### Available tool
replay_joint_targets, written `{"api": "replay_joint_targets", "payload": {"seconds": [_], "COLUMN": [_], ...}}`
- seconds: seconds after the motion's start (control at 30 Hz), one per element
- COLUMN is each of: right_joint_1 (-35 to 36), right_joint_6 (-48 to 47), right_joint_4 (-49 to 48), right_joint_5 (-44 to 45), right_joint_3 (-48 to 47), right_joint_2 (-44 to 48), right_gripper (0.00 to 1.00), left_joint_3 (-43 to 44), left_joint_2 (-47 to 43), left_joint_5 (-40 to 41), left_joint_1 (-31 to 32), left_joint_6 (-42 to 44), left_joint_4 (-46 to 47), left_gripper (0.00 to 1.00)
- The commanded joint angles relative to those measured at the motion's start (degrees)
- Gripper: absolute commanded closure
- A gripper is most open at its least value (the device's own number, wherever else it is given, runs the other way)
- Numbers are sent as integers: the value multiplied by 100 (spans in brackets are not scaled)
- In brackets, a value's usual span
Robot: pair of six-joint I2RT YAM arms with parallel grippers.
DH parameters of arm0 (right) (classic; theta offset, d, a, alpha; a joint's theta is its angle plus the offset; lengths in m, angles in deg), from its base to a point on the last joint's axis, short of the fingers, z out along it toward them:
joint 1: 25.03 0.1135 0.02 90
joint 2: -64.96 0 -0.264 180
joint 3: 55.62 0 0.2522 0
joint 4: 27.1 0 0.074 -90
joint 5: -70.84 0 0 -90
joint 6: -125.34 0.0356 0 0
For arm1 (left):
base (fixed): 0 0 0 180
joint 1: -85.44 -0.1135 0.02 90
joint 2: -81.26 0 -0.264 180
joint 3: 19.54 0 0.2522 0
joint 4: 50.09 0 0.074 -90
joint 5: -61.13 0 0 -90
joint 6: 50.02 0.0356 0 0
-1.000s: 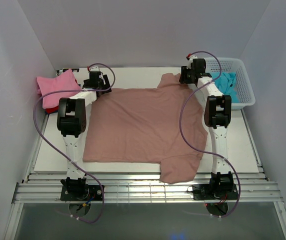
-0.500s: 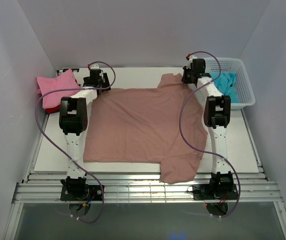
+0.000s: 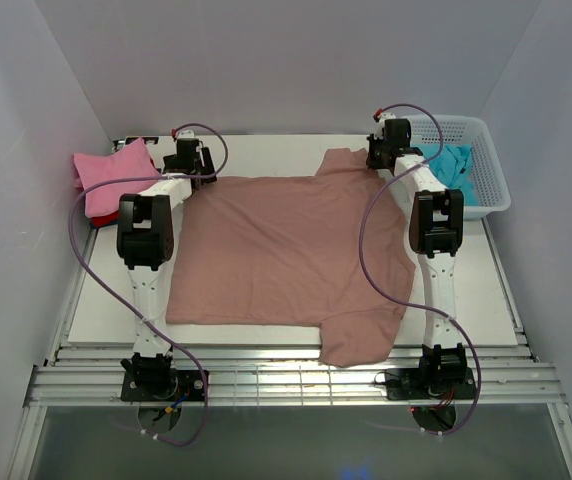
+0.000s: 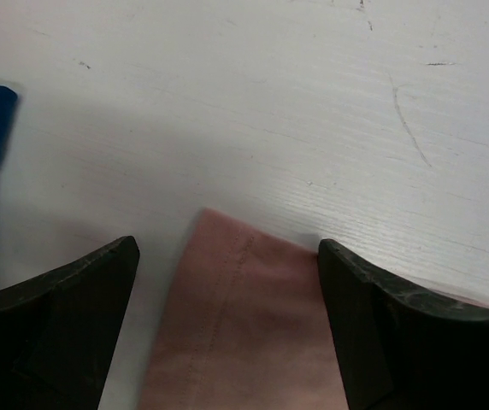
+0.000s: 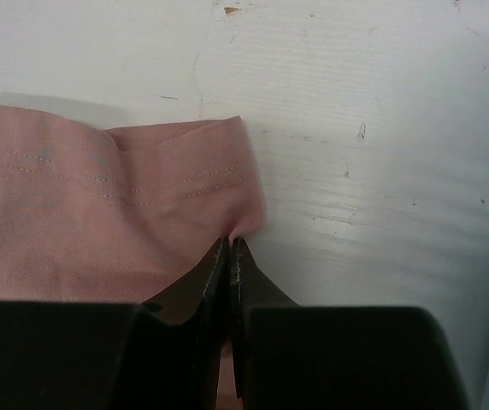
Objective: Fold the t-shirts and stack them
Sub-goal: Grap the side of the flattened tshirt furthest away from the robot with both arms
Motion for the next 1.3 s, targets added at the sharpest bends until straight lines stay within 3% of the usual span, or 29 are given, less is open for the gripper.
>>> {"api": "replay_joint_targets", "payload": {"seconds": [0.0, 0.13, 0.3, 0.33, 0.43, 0.47, 0.57, 0.7, 0.97, 1.27], "right_joint_1": [-20, -20, -20, -20, -20, -20, -20, -20, -20, -20], "right_joint_6": [-77, -77, -77, -86, -77, -77, 63, 484, 529, 380], "right_joint_4": [74, 100, 109, 118, 83, 57, -250, -778, -840, -998], "right_joint_5": [128, 102, 58, 58, 58, 67, 23, -170, -267, -267], "right_joint_3": [58, 76, 102, 111, 164, 207, 453, 630, -205, 839], "right_joint_2": [359, 350, 394, 403, 429, 447, 517, 693, 894, 1597], "right_gripper": [92, 92, 92, 92, 92, 92, 92, 92, 92, 92], "left_joint_3": [210, 201, 201, 210, 245, 262, 350, 316, 526, -290], "left_joint_2": [35, 26, -36, -36, 17, 26, 131, 175, 0, -694], "left_joint_5": [16, 69, 78, 78, 78, 60, -1, -63, -116, -37], "left_joint_1": [-34, -25, -25, -25, -25, -25, -25, -25, -25, -34], "left_joint_6": [-31, -101, -163, -172, -163, -163, -154, -102, -102, -32], "left_joint_4": [-61, -184, -281, -281, -307, -307, -307, -54, 141, 940], "left_gripper": [8, 33, 40, 50, 67, 79, 100, 100, 100, 100]}}
